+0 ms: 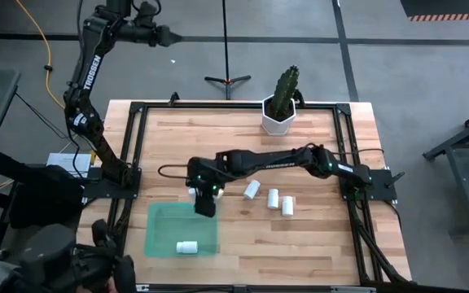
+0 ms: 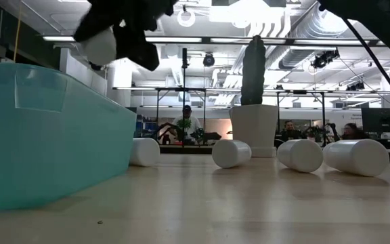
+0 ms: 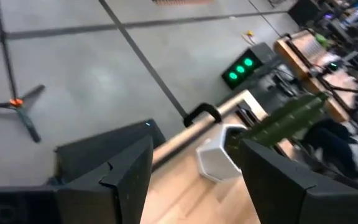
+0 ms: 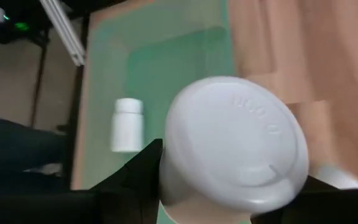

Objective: Pick and place pill bottles into a basket
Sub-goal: Put the white pill bottle into the green bin

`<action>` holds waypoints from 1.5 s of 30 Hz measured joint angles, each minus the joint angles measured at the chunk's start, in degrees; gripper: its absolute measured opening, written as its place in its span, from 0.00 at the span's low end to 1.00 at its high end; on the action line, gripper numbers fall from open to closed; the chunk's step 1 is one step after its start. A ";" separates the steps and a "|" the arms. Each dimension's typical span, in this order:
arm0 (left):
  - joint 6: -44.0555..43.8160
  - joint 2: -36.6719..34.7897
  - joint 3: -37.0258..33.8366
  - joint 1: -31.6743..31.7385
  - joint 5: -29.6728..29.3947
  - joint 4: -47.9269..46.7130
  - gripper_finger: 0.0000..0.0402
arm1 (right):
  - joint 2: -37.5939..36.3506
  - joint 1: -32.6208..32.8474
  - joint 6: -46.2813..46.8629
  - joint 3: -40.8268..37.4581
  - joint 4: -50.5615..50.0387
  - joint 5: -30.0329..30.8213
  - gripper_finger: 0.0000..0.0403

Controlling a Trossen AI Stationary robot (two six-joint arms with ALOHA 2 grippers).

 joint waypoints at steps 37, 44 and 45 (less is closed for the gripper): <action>-1.86 -0.11 0.02 -1.82 1.71 1.59 0.65 | 4.80 7.05 5.94 0.00 4.83 0.51 0.51; -1.85 -0.13 0.04 -1.80 1.45 1.62 0.65 | 4.80 6.69 5.34 0.00 4.70 -1.94 0.57; -1.74 -0.13 0.04 -1.80 1.26 1.62 0.65 | 4.80 6.71 5.30 0.00 4.66 -2.60 0.58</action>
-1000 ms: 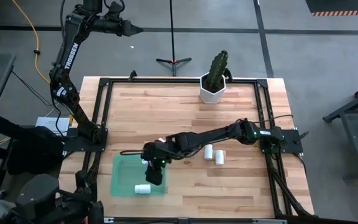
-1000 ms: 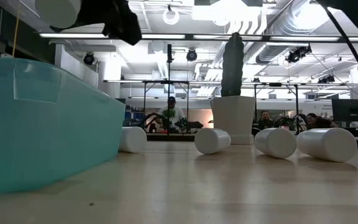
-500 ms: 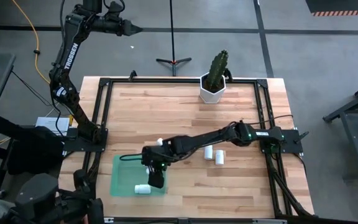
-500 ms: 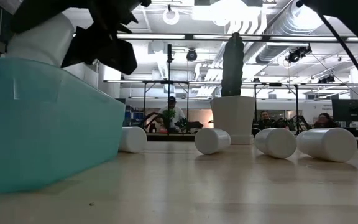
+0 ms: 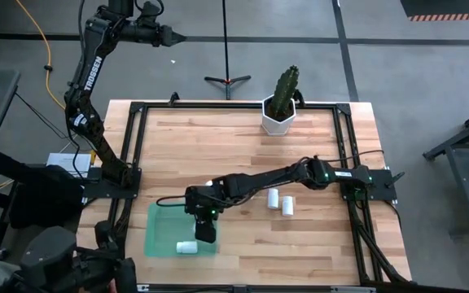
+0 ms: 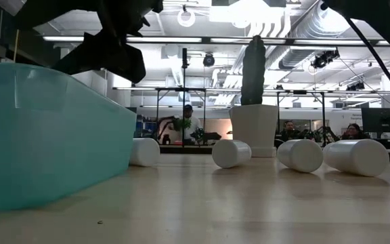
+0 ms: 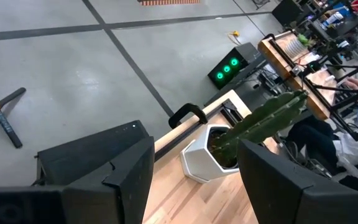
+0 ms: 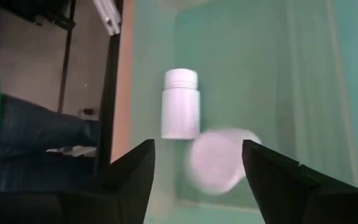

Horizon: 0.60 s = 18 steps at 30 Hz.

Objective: Pick and place pill bottles into a basket
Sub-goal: Put the white pill bottle into the green bin

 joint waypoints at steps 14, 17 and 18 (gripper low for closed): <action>1.21 0.00 0.04 -0.01 0.27 -0.52 0.65 | -0.21 -5.54 1.25 0.15 -1.33 3.31 0.67; 1.19 0.00 0.04 0.00 0.51 -1.56 0.65 | -0.35 -7.83 2.96 0.22 -4.43 4.98 0.67; 1.19 0.00 0.04 -0.01 0.55 -1.85 0.65 | -0.35 -8.50 4.19 0.24 -6.16 5.61 0.67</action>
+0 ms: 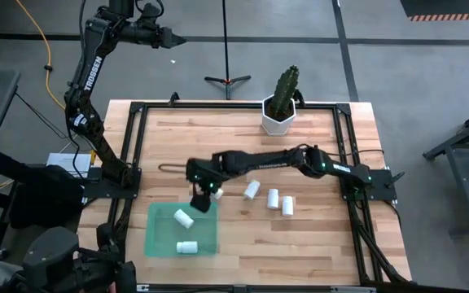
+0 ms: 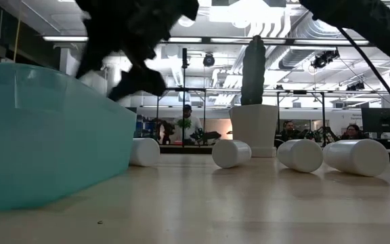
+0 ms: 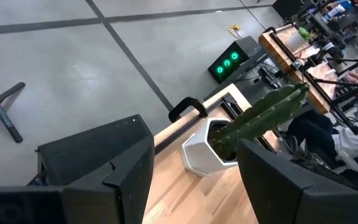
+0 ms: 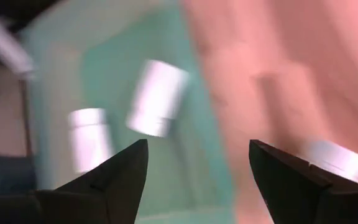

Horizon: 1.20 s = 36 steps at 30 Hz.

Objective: Pick and place pill bottles into a basket
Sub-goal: Put the white pill bottle into the green bin

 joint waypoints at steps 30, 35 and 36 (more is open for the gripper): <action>0.44 0.00 0.00 0.00 0.56 -2.60 0.65 | 3.00 -4.64 0.99 -0.04 -9.21 1.94 0.67; 0.44 0.00 0.00 0.00 0.88 -2.58 0.65 | 3.82 -4.78 0.99 -0.06 -8.22 1.92 0.67; 0.44 0.00 0.00 0.00 0.88 -2.60 0.65 | 3.82 -4.82 0.99 -0.07 -8.06 2.00 0.67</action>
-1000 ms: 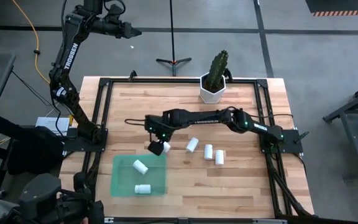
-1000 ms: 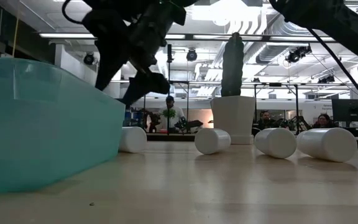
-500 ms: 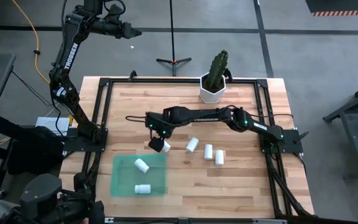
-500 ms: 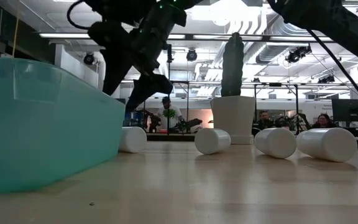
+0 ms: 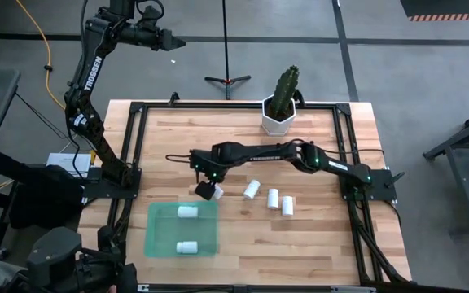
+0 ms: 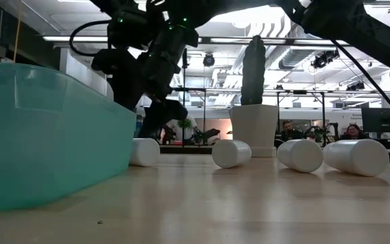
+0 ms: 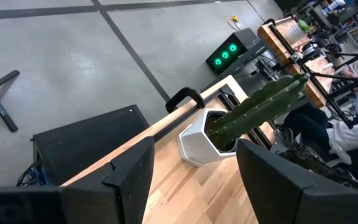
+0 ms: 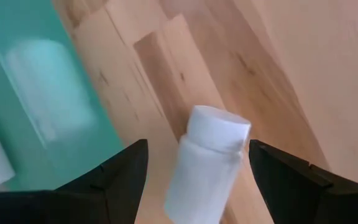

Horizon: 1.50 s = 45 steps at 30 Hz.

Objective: Pick and place pill bottles into a basket
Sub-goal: Put the white pill bottle into the green bin

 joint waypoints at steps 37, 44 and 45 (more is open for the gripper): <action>0.00 0.00 0.00 0.00 -0.17 -0.16 0.65 | 0.39 0.06 -1.70 -4.70 8.01 -2.60 0.58; 0.00 0.00 0.00 0.00 -0.17 -0.41 0.65 | 0.39 0.08 -3.37 -4.68 8.15 -3.70 0.42; 0.00 0.00 0.00 0.00 -0.19 -0.56 0.65 | 0.39 0.12 -3.86 -4.68 8.17 -4.11 0.40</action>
